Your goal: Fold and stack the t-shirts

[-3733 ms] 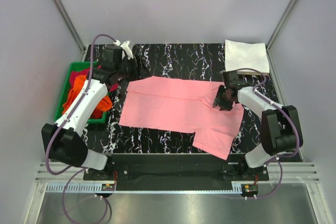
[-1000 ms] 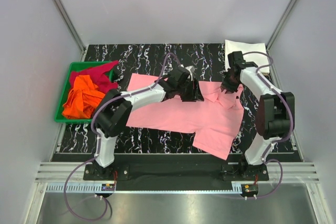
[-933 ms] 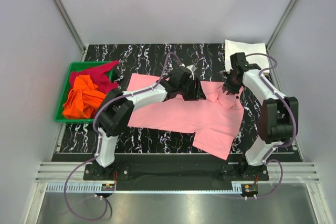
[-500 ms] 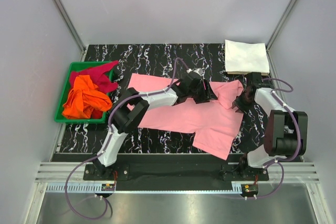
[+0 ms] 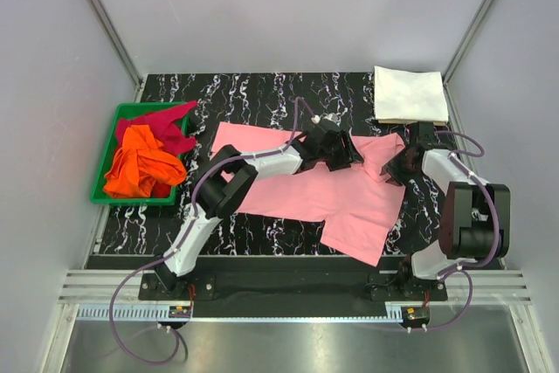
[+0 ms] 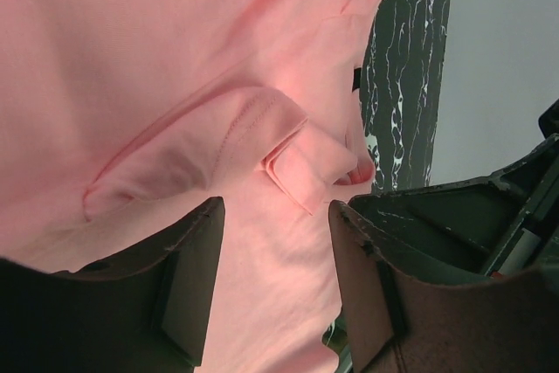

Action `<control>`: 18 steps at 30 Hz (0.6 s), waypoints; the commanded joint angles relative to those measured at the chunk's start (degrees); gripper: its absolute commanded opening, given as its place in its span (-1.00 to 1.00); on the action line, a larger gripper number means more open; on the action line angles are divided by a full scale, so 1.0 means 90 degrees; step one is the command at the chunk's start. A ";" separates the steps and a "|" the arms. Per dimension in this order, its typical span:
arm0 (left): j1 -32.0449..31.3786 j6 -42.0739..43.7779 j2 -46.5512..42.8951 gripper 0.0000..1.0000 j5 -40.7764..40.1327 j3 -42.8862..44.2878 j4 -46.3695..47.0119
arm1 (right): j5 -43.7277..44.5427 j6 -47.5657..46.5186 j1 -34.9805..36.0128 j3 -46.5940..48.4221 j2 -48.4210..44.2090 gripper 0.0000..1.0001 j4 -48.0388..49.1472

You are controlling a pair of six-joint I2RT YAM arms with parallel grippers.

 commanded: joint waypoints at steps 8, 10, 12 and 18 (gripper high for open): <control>-0.0008 0.0051 0.0059 0.07 -0.0296 0.0328 -0.0203 | -0.0221 0.0029 0.0028 0.0024 0.0445 -0.24 0.0406; -0.0008 0.0051 0.0030 0.07 -0.0354 0.0309 -0.0203 | -0.0201 0.0019 0.0018 0.0014 0.0475 -0.25 0.0426; -0.0008 0.0051 0.0078 0.07 -0.0403 0.0358 -0.0203 | -0.0201 0.0000 0.0018 0.0005 0.0504 -0.25 0.0475; 0.0012 -0.0027 0.0323 0.07 -0.0325 0.0650 -0.0369 | -0.0299 -0.0108 0.0018 -0.0015 0.0680 -0.25 0.0592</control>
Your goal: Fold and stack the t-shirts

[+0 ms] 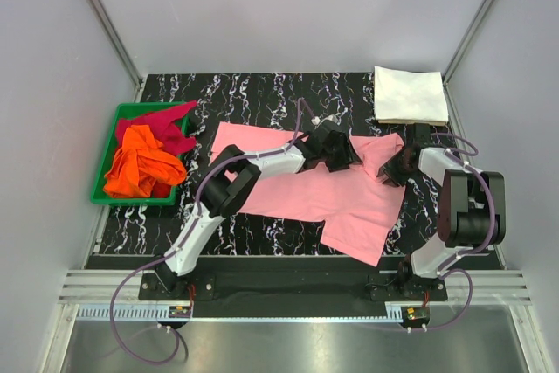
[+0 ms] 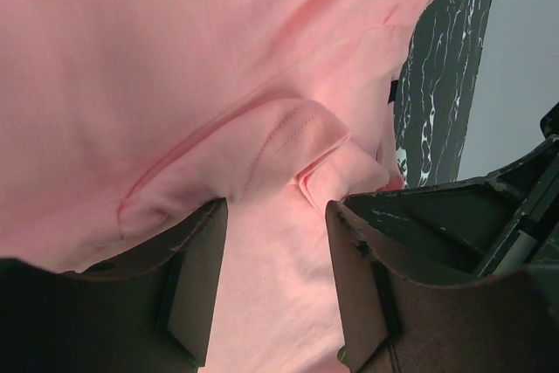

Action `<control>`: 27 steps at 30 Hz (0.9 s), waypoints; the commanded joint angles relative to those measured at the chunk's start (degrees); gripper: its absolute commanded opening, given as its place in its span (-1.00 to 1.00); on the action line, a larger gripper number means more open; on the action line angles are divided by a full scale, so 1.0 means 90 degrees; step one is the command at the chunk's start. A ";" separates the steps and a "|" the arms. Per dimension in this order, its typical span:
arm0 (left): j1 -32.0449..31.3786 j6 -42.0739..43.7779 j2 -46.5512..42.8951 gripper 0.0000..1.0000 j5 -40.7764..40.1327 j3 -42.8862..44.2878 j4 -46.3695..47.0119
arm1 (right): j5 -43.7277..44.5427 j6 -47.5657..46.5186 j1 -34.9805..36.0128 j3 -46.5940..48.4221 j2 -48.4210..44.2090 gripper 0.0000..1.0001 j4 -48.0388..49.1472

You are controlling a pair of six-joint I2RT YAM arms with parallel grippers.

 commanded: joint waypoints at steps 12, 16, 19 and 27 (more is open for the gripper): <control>0.0080 0.0092 0.0014 -0.68 -0.0011 0.0286 0.0149 | 0.0147 -0.0291 0.0018 -0.0091 -0.0122 -0.95 0.0274; 0.0129 0.0063 -0.0025 -1.00 0.0077 0.0267 0.0149 | 0.0166 -0.0340 0.0018 -0.0110 -0.0414 -1.00 0.0265; 0.0158 0.0160 -0.0151 -1.00 0.0048 0.0198 0.0120 | 0.0264 -0.0359 0.0018 -0.0149 -0.0707 -1.00 0.0235; 0.0197 0.0541 -0.0503 -1.00 -0.0177 0.0081 -0.0232 | 0.0089 -0.0242 0.0018 -0.0247 -0.1157 -1.00 0.0099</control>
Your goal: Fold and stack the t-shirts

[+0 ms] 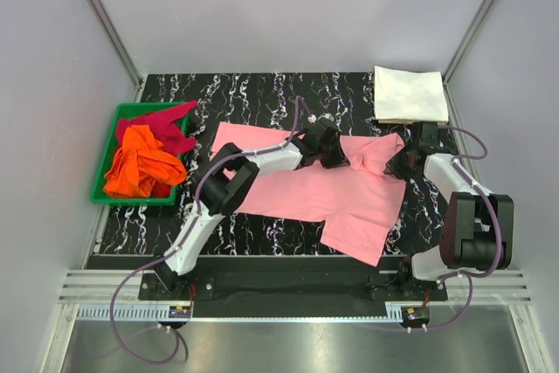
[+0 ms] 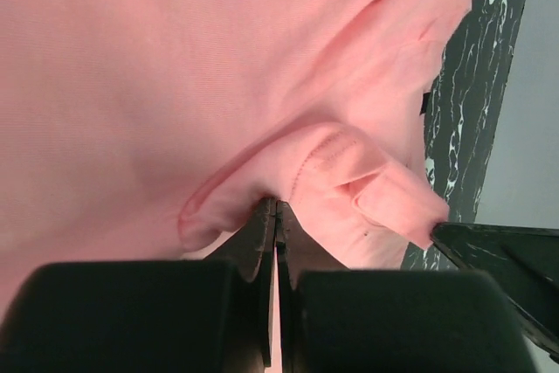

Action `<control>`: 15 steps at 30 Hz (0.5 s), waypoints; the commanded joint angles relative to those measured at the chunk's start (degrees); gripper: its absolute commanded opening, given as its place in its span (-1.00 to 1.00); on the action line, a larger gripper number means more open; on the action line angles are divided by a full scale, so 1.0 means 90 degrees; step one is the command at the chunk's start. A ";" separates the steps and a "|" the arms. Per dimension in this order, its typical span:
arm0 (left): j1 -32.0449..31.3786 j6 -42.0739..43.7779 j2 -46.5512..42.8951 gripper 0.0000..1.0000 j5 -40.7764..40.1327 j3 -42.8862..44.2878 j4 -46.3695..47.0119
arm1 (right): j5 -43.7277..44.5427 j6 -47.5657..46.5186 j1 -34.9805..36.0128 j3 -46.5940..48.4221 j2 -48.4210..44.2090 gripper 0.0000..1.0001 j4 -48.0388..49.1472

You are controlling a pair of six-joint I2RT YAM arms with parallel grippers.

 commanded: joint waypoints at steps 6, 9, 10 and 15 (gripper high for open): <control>0.0010 0.0806 -0.1212 -0.87 -0.0311 -0.0352 -0.0179 | -0.0189 -0.0022 0.0018 -0.0347 -0.0951 -1.00 -0.0196; -0.0039 0.1138 -0.1418 -0.50 -0.0263 -0.0460 -0.0500 | -0.0189 -0.0002 0.0009 -0.0416 -0.1381 -1.00 -0.0333; -0.0087 0.1226 -0.1448 -0.30 -0.0224 -0.0528 -0.0560 | -0.0209 0.0008 0.0018 -0.0426 -0.1421 -1.00 -0.0362; -0.0214 0.1334 -0.1613 -0.07 0.0109 -0.0938 -0.0580 | -0.0365 0.0057 0.0018 -0.0698 -0.1723 -1.00 -0.0460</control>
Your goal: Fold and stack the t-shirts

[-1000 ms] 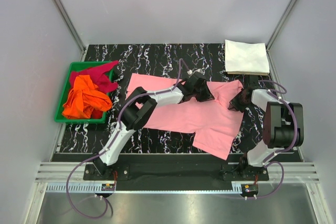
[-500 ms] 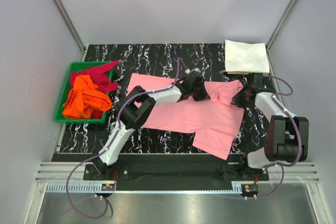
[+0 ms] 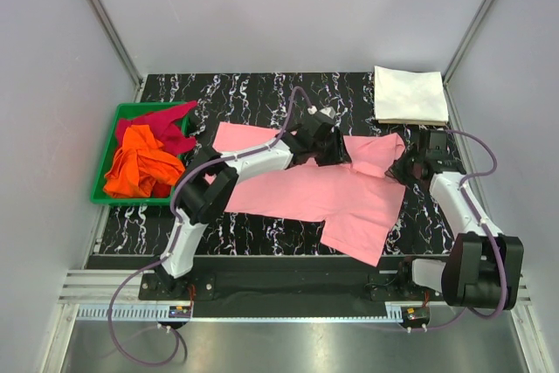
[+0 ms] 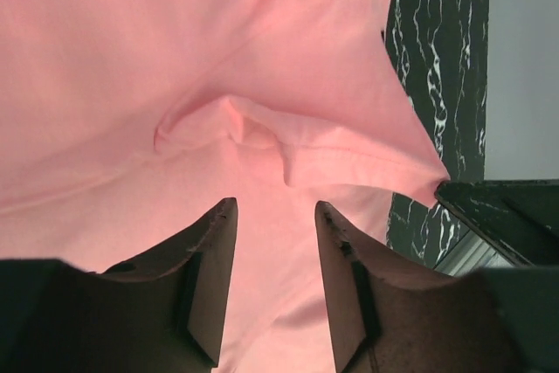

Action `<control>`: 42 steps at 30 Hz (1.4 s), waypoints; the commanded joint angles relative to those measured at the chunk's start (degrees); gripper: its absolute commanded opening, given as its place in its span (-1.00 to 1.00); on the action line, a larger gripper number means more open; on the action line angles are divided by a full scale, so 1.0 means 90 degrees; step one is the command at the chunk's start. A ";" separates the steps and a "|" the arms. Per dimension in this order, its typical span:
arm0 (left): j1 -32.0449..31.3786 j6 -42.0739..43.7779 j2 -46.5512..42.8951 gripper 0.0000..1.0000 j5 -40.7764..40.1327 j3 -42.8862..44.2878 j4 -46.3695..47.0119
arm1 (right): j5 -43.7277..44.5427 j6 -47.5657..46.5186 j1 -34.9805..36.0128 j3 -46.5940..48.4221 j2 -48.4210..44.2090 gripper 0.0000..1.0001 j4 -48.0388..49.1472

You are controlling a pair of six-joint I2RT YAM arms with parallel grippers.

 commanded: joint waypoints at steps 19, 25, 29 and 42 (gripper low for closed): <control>-0.0159 0.0272 -0.0117 0.13 0.0609 -0.0542 0.0201 | -0.0222 0.0488 0.0018 -0.0814 -0.1216 -1.00 0.0056; 0.0104 0.0457 -0.0156 0.15 0.0444 -0.0425 -0.0140 | -0.0349 0.0918 0.0018 -0.1165 -0.1724 -1.00 0.0251; 0.0533 0.0867 -0.0497 0.18 0.0248 -0.0435 -0.0472 | -0.0495 0.1026 0.0028 -0.1371 -0.1793 -1.00 0.0398; 0.2632 0.1542 -0.0567 0.20 0.0140 -0.0903 -0.0912 | -0.0193 0.1377 0.0145 -0.1595 -0.2486 -1.00 0.0232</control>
